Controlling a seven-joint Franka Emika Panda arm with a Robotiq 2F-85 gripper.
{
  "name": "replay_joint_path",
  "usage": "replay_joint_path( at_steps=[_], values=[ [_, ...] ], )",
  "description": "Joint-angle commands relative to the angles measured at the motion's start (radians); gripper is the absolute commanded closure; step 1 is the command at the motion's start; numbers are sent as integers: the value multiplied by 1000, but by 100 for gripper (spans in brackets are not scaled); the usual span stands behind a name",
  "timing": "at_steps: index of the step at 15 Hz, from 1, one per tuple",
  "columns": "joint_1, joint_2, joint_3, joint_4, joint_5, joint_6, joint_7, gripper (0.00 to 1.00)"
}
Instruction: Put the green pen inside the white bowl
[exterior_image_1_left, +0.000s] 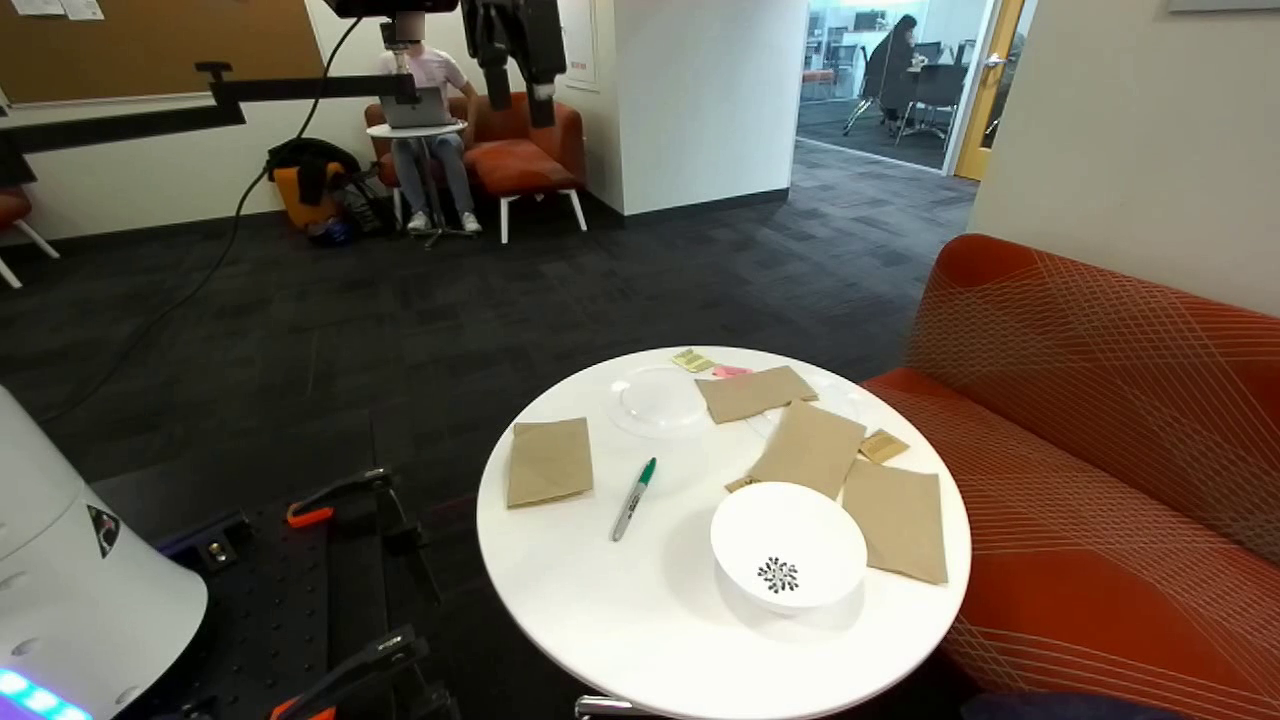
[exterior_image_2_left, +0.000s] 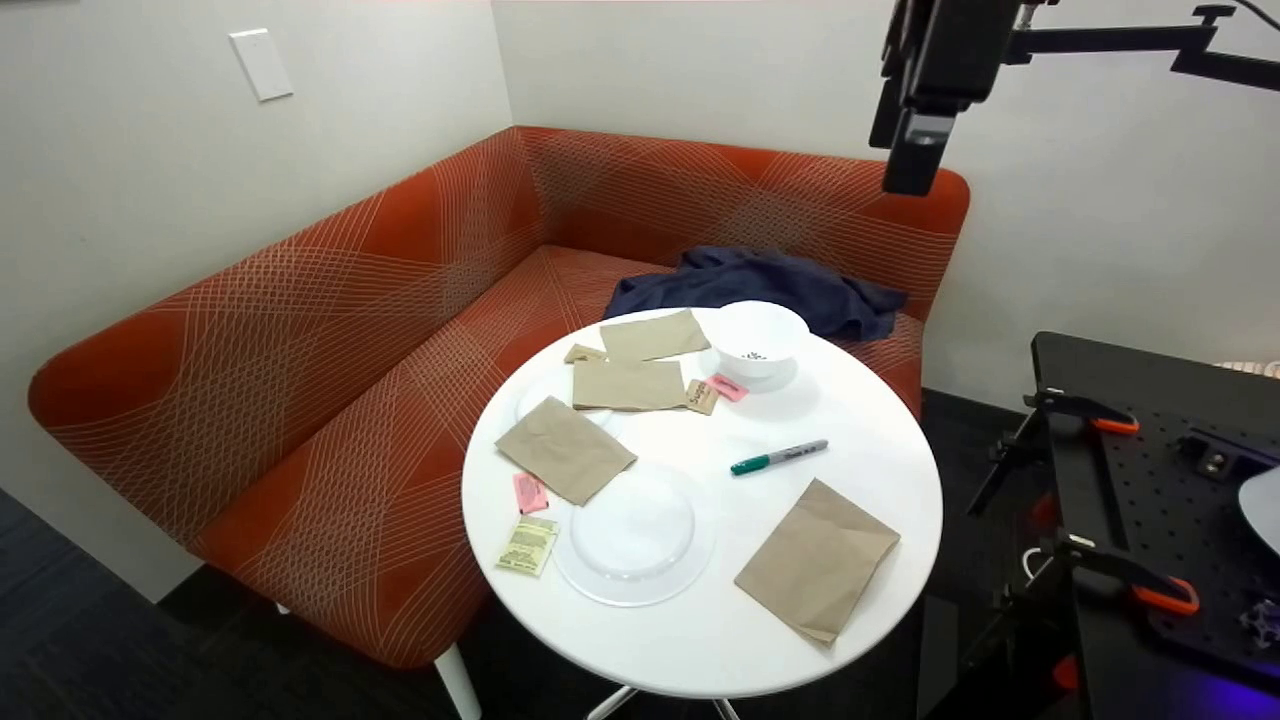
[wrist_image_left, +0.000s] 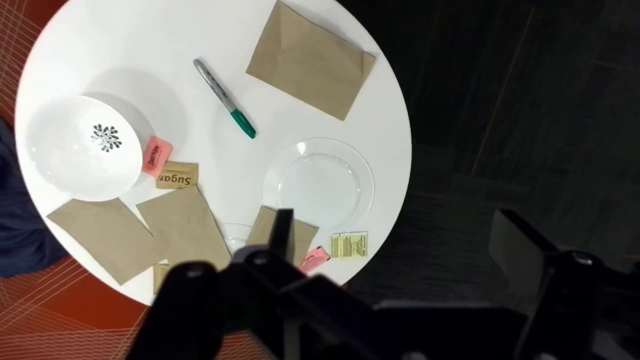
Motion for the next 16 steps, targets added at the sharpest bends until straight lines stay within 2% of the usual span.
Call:
replay_joint_path(
  at_steps=[1,10,16],
  values=[
    [-9,-16,-20,-46,-17,25,-71,0],
    [-41,20,-100,-95,-58,35,-270,0],
    [-65,80,-110,-117,-166,105,-325,0]
  ],
)
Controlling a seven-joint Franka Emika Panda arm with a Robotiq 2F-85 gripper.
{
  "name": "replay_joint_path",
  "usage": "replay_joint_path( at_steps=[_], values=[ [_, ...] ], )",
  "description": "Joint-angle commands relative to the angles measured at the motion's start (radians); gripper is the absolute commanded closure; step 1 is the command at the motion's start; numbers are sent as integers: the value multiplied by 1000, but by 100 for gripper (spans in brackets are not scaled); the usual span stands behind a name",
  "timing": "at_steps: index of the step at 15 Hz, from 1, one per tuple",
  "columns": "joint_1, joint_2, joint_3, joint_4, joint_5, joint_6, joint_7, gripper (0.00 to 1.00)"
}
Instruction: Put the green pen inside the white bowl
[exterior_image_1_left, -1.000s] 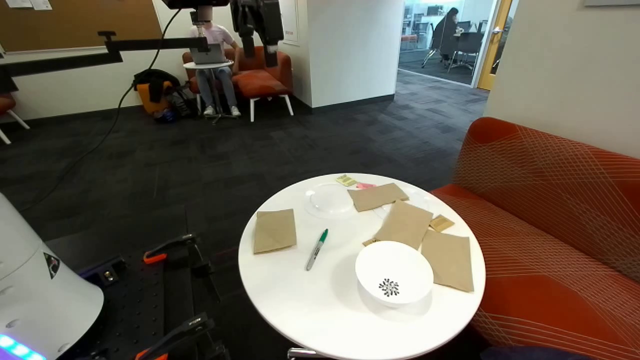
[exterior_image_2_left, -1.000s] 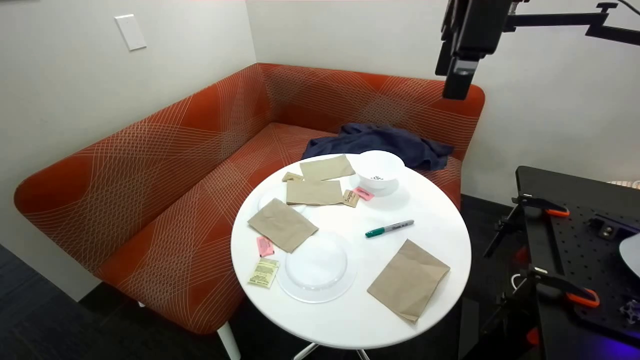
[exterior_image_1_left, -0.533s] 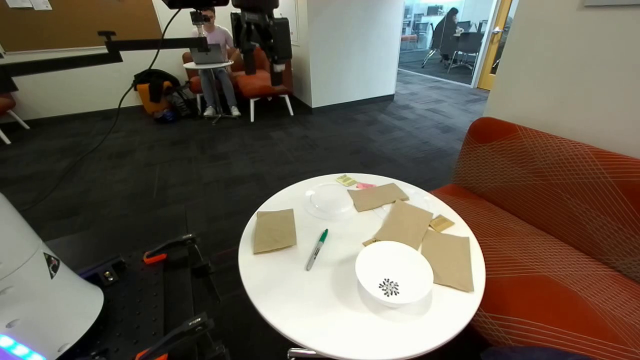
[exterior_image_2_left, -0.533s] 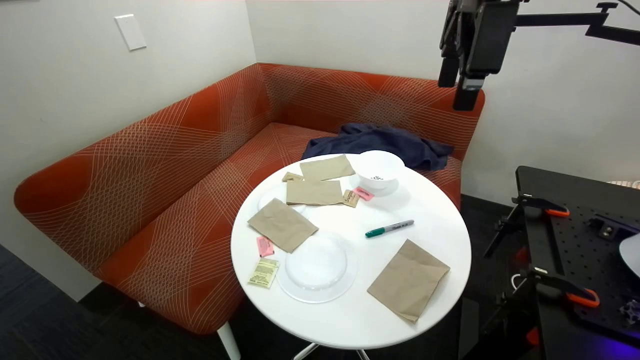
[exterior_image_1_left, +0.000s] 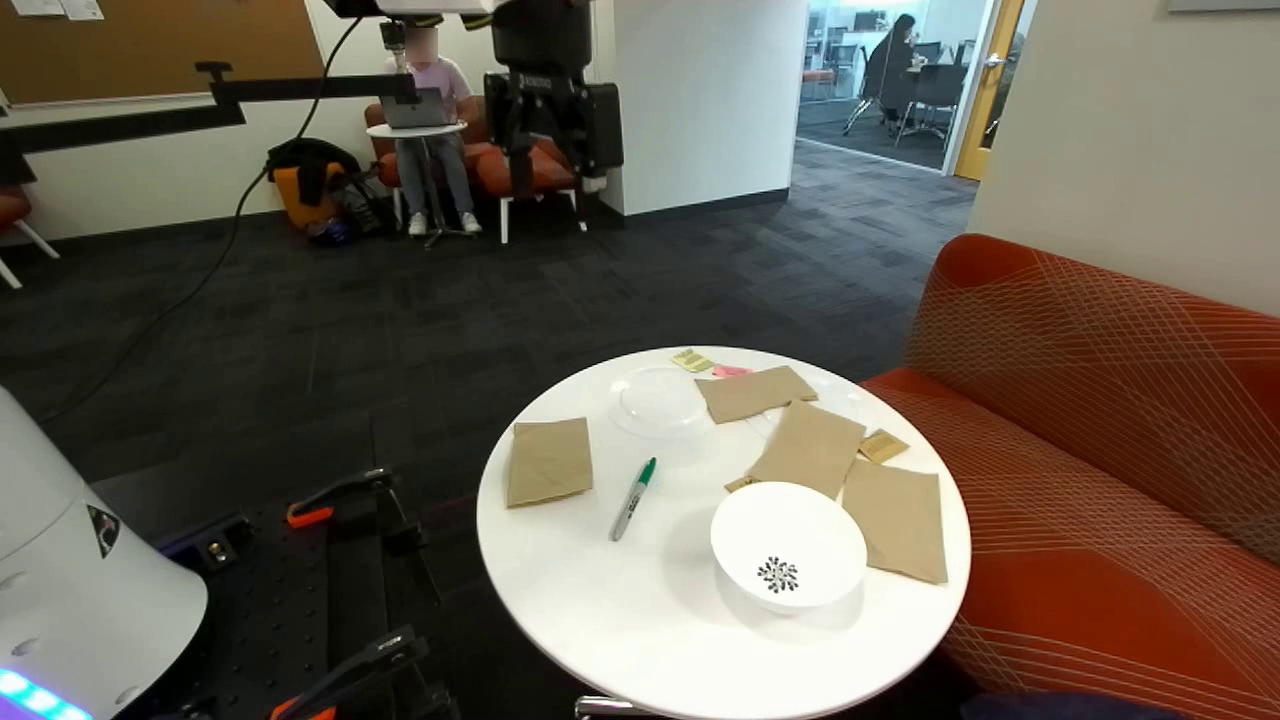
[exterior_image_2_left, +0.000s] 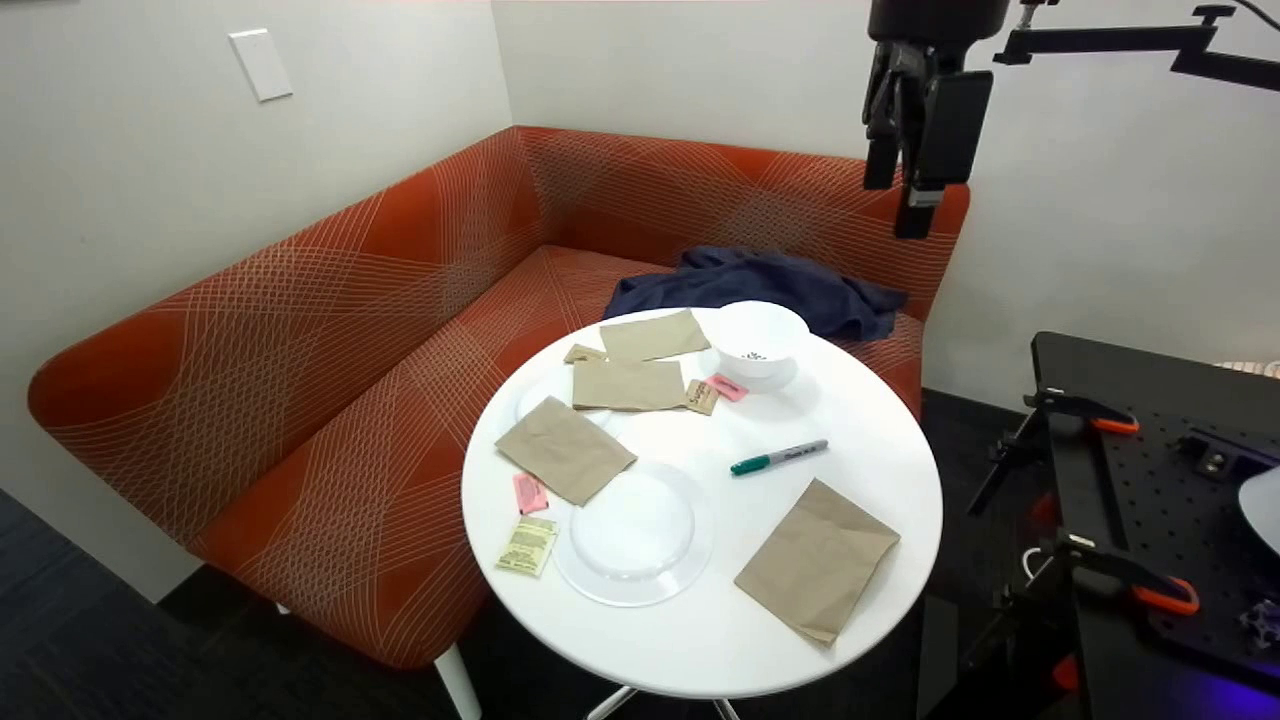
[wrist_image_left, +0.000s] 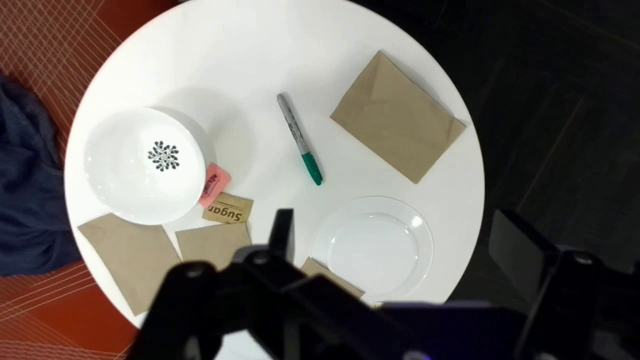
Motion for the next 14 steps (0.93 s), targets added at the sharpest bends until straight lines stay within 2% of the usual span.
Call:
replay_joint_path(
  at_steps=[1,8,9,14],
  values=[
    [-17,45,4,-18,-82,70,-38,0],
    [-22,119,6,-43,-191,161,-53,0],
    [-13,116,9,-27,-161,124,-48,0],
    [-19,127,8,-32,-171,138,-47,0]
  ],
)
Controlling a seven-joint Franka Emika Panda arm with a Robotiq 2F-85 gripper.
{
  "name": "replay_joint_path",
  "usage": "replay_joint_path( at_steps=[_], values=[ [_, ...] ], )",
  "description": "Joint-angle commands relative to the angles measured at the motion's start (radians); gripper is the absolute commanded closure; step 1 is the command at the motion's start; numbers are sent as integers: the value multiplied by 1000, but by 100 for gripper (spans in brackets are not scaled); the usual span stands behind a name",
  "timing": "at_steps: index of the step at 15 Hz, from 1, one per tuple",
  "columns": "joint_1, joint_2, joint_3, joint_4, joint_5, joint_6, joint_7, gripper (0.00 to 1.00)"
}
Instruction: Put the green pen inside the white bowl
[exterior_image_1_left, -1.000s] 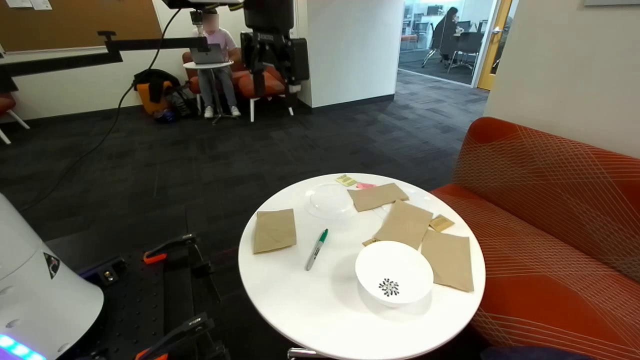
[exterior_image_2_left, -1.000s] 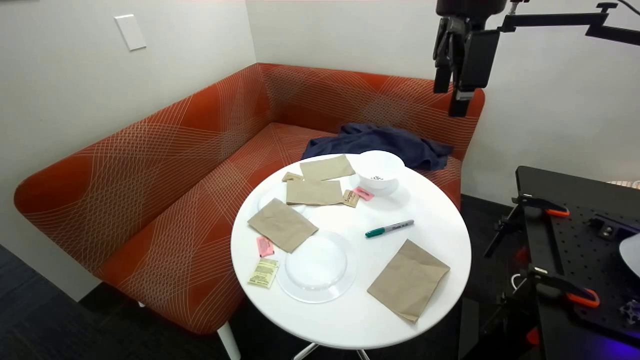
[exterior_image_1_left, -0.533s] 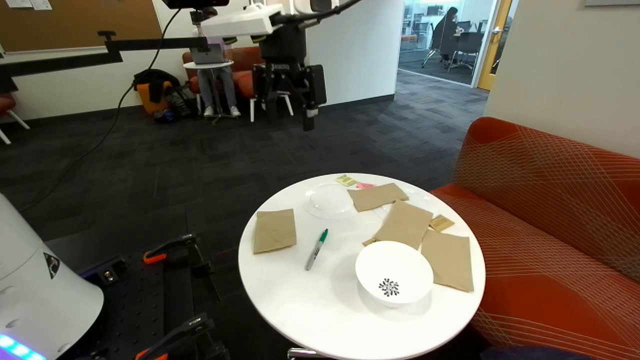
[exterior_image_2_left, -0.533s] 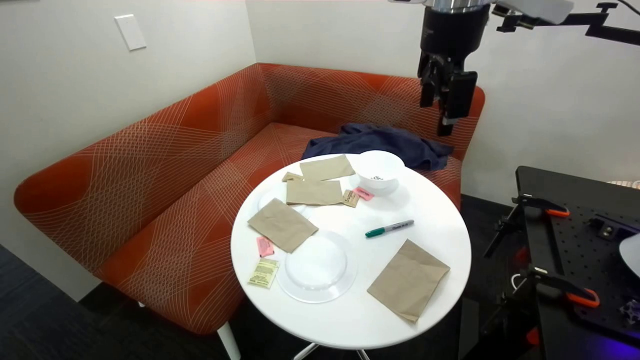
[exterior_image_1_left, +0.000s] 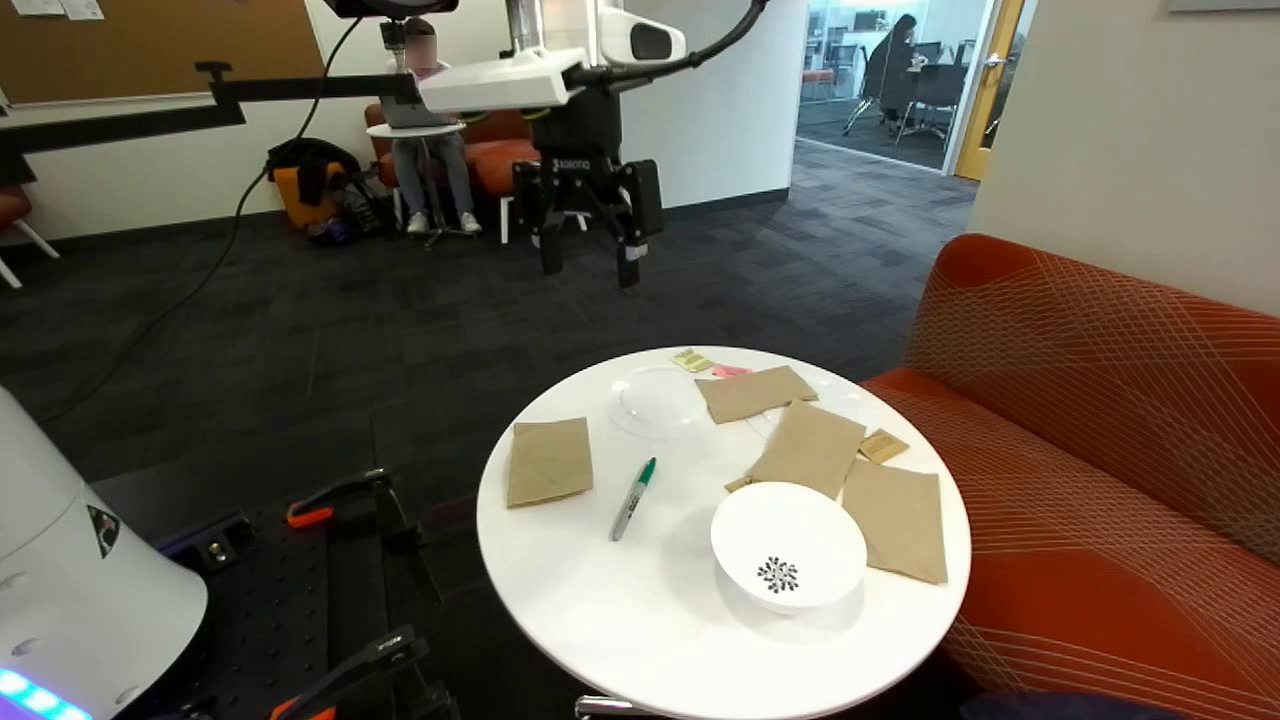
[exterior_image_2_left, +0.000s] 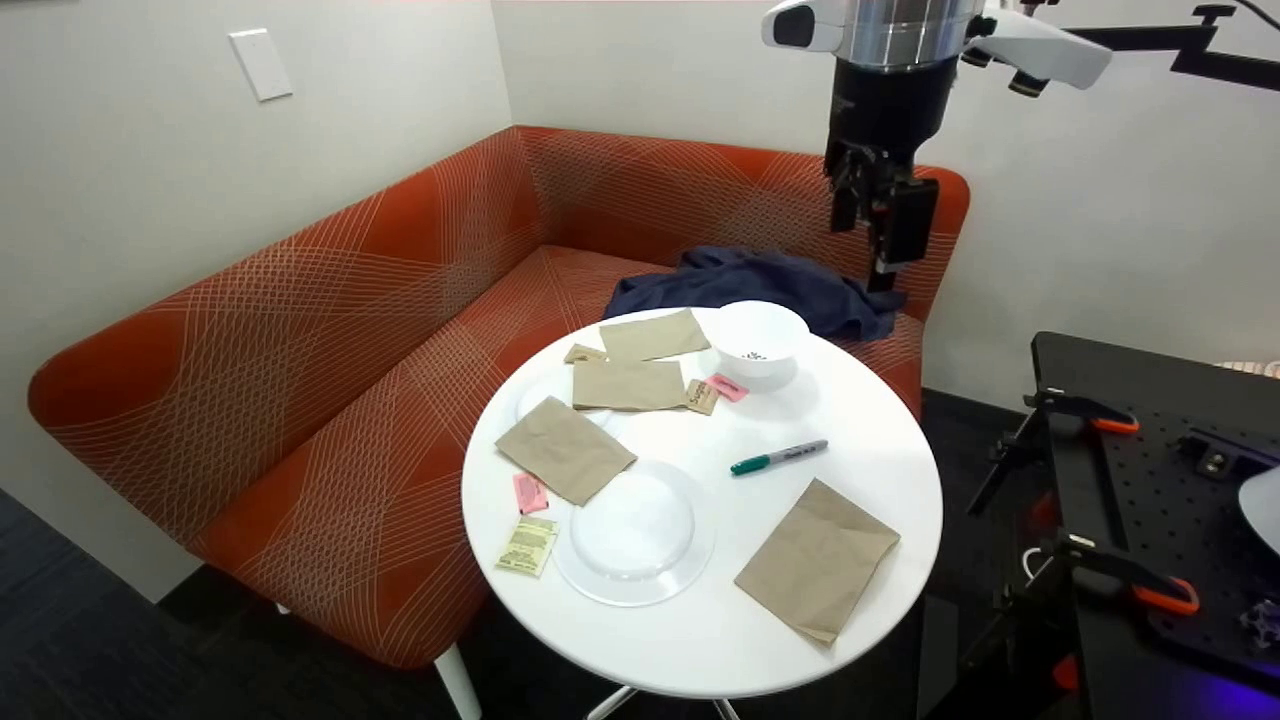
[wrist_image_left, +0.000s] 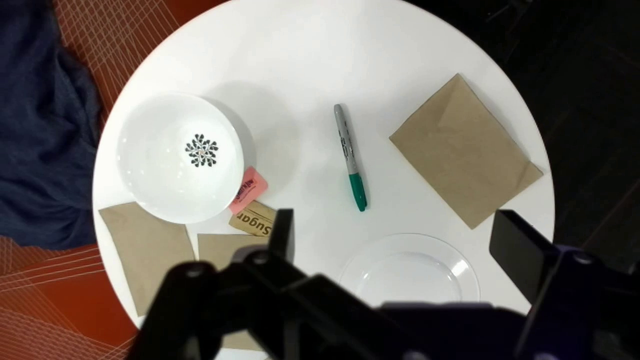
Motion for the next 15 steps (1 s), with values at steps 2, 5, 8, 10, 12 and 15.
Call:
replay_joint_path(
  at_steps=[2,5,8,10,12,15],
  values=[
    [-6,0,8,1,4,0,-12,0],
    [-9,17,6,0,-11,23,-29,0],
    [-9,43,-2,-6,-1,41,-94,0],
    [-13,57,-7,-19,-10,53,-148,0],
    [-16,75,-11,-28,-12,66,-201,0],
    [-27,97,-16,-53,-19,108,-271,0]
  ],
)
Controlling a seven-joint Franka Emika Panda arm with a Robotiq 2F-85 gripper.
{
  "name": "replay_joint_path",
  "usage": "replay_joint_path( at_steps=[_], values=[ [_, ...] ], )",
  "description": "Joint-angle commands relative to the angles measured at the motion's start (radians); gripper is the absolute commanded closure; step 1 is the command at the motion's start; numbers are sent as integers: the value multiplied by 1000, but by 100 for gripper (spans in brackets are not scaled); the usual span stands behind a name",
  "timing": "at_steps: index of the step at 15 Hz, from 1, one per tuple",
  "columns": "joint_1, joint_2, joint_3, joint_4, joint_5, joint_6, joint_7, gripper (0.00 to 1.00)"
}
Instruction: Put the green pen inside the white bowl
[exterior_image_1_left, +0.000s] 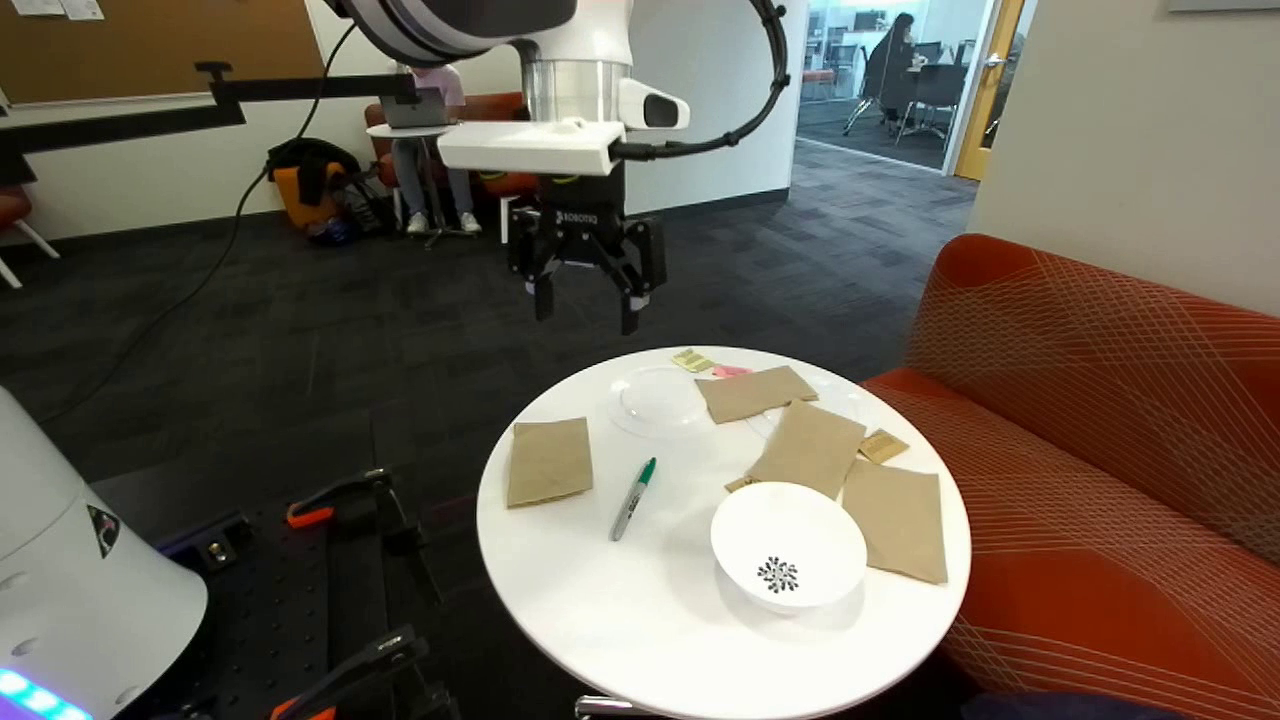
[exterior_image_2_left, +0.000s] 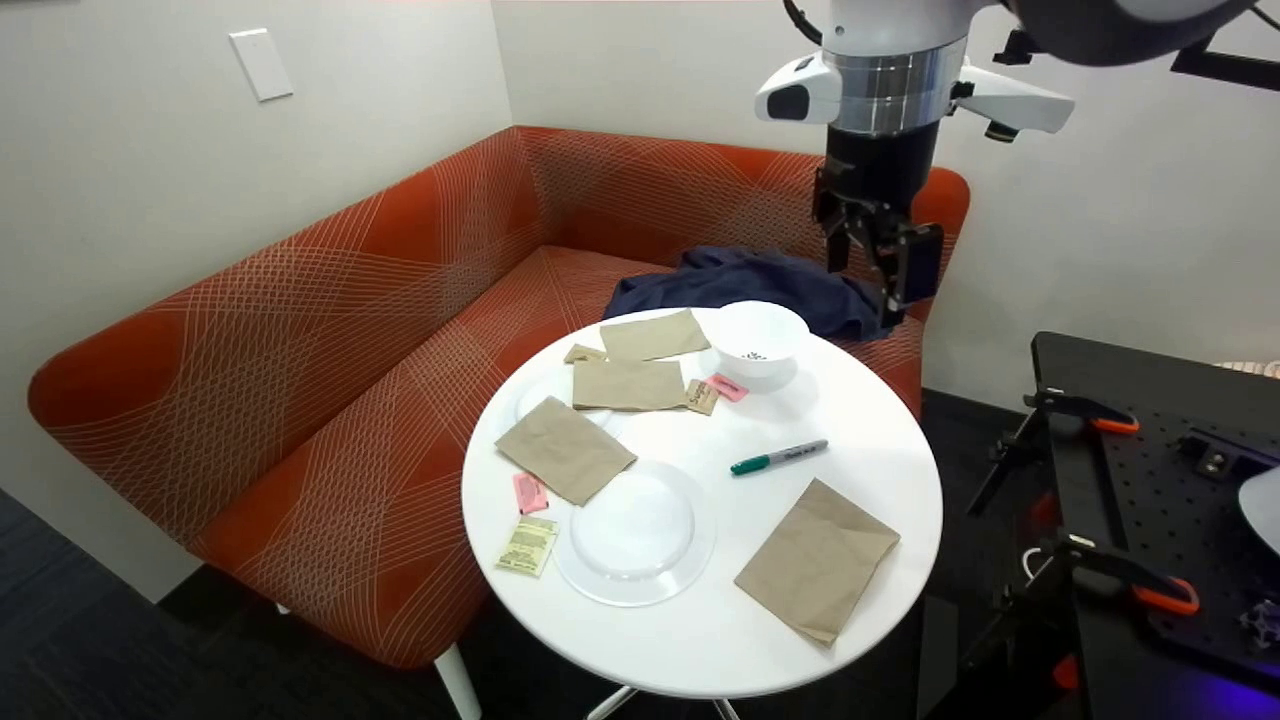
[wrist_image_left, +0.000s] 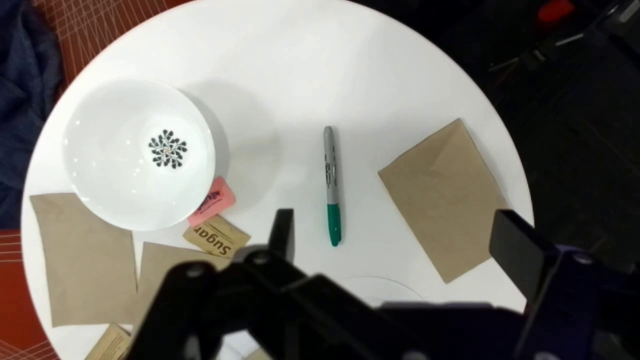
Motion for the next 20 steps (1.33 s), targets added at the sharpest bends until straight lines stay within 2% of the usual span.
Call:
replay_joint_path(
  at_steps=[1,4,10,15,20],
  values=[
    [-21,24,-7,-36,-18,82,-95,0],
    [-36,59,-7,-54,-31,178,-125,0],
    [-56,148,2,-55,17,313,-175,0],
    [-76,232,17,-34,41,383,-205,0],
    [-104,320,44,14,67,394,-231,0]
  ],
)
